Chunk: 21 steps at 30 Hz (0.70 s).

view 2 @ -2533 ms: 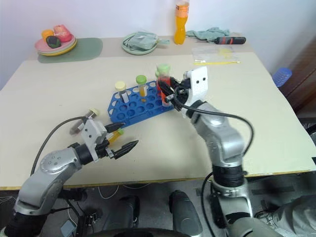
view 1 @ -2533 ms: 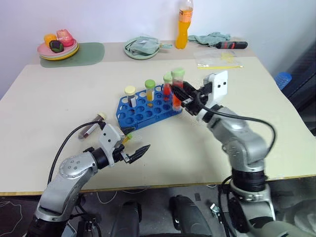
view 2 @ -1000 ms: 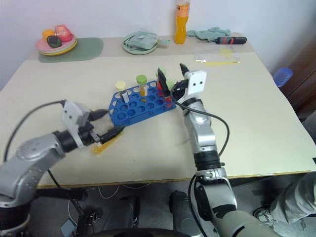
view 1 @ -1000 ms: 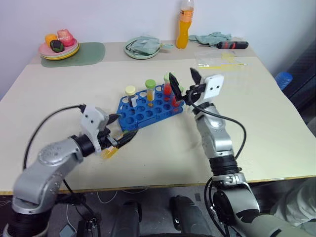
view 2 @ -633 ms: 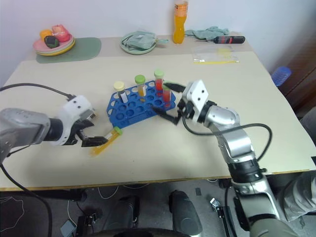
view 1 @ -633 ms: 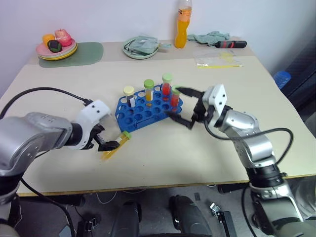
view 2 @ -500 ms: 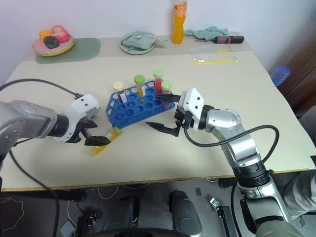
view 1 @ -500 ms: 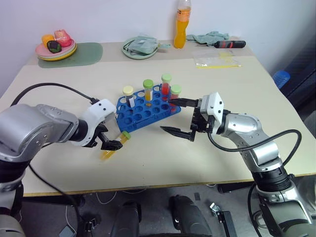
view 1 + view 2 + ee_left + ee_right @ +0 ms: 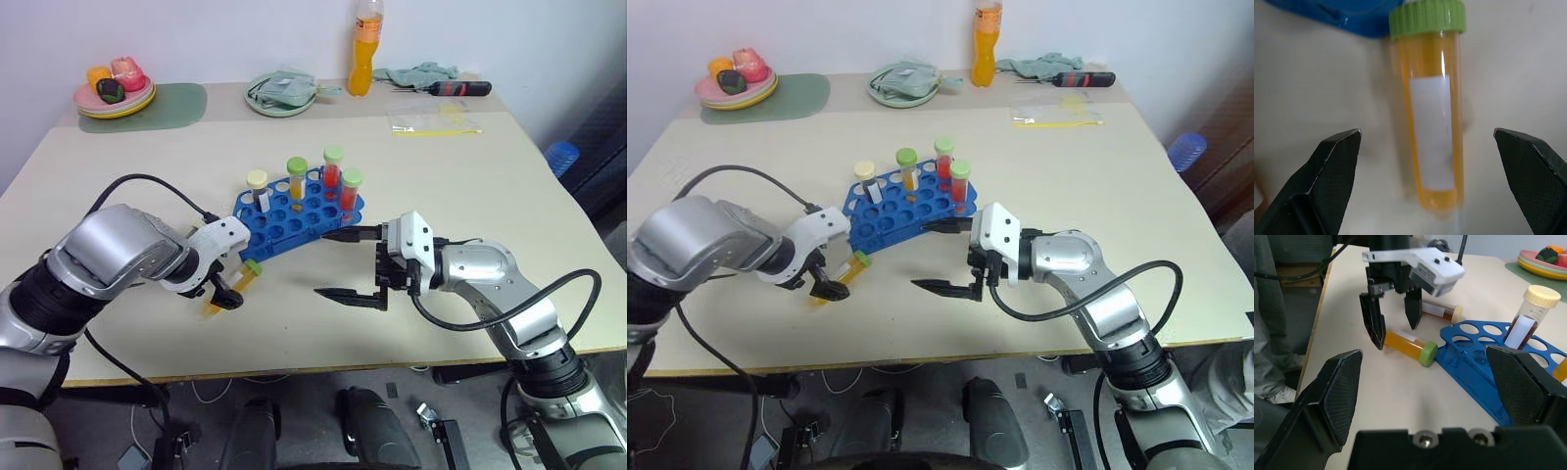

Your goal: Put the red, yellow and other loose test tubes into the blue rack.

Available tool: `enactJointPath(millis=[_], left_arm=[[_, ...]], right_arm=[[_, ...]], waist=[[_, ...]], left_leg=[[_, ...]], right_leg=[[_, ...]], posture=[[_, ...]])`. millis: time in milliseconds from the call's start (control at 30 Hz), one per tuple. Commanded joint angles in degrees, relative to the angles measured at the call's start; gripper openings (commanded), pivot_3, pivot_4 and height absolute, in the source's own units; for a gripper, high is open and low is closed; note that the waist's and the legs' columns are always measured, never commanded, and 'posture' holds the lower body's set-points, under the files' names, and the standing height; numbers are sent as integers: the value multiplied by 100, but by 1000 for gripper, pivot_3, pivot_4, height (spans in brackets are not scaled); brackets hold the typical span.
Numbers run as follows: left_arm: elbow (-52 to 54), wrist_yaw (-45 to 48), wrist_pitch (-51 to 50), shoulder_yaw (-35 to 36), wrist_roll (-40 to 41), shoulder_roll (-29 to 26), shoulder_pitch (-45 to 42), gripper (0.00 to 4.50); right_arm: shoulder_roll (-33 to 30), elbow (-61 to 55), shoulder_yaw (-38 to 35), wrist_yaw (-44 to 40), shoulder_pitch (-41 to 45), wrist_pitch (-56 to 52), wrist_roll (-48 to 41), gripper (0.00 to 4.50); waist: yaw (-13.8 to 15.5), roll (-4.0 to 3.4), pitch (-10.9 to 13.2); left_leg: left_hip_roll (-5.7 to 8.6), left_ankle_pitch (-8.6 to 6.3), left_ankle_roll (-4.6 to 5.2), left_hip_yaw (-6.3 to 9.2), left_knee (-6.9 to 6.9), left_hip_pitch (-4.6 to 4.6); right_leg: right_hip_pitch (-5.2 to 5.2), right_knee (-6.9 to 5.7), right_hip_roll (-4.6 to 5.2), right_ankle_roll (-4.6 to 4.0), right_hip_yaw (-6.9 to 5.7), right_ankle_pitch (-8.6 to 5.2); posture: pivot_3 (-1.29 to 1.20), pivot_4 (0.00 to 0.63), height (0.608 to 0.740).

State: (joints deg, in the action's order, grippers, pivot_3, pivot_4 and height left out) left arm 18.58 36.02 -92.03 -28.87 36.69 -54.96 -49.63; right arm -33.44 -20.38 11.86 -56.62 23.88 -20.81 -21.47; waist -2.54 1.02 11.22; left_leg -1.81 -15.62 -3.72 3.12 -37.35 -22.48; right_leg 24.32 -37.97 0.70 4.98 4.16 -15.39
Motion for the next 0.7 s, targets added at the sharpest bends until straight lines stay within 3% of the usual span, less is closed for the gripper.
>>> enactJointPath(millis=[33,133,300,467,567,667,700], left_arm=[[64,-51,-47,-9,-33,90,-66,4242],[5,-130,-47,67,33,164,-35,3256],[281,-60,-47,221,220,-45,127,779],[932,187,247,739,354,-282,468,708],[1688,208,2351,1757,-26,34,1330,708],[1981,185,5029,2571,-604,990,2127,708],[1901,-12,5095,2631,-626,1282,2210,708]], right_arm=[[77,-241,-5,103,-31,37,15,4483],[137,-216,39,152,-15,53,58,4500],[197,-227,78,194,5,52,50,4500],[194,-252,58,195,-9,28,22,4500],[205,-276,-26,295,-86,-62,-29,4500],[250,-241,-155,540,-205,-152,-27,4500],[281,-229,-224,653,-260,-210,-56,4500]], waist=[[2,0,0],[0,0,0],[-3,0,0],[2,0,0],[8,-1,-1],[60,5,-3],[88,5,-3]], left_leg=[[0,0,0,1,0,0],[0,0,0,0,-2,0],[0,0,0,1,-2,0],[0,0,0,2,-2,0],[0,0,-1,1,-3,-1],[-1,6,-10,0,-6,-6],[-1,8,-14,-1,-9,-6]], right_leg=[[0,0,0,0,0,0],[0,-1,0,0,0,0],[0,-1,0,0,0,0],[0,-2,0,0,0,0],[0,0,2,0,-1,0],[0,0,11,-2,-4,-1],[-1,0,13,-3,-5,0]], posture=[[0,150,740],[0,150,740],[0,150,740],[0,150,740],[0,150,740],[0,150,740],[0,150,740]])
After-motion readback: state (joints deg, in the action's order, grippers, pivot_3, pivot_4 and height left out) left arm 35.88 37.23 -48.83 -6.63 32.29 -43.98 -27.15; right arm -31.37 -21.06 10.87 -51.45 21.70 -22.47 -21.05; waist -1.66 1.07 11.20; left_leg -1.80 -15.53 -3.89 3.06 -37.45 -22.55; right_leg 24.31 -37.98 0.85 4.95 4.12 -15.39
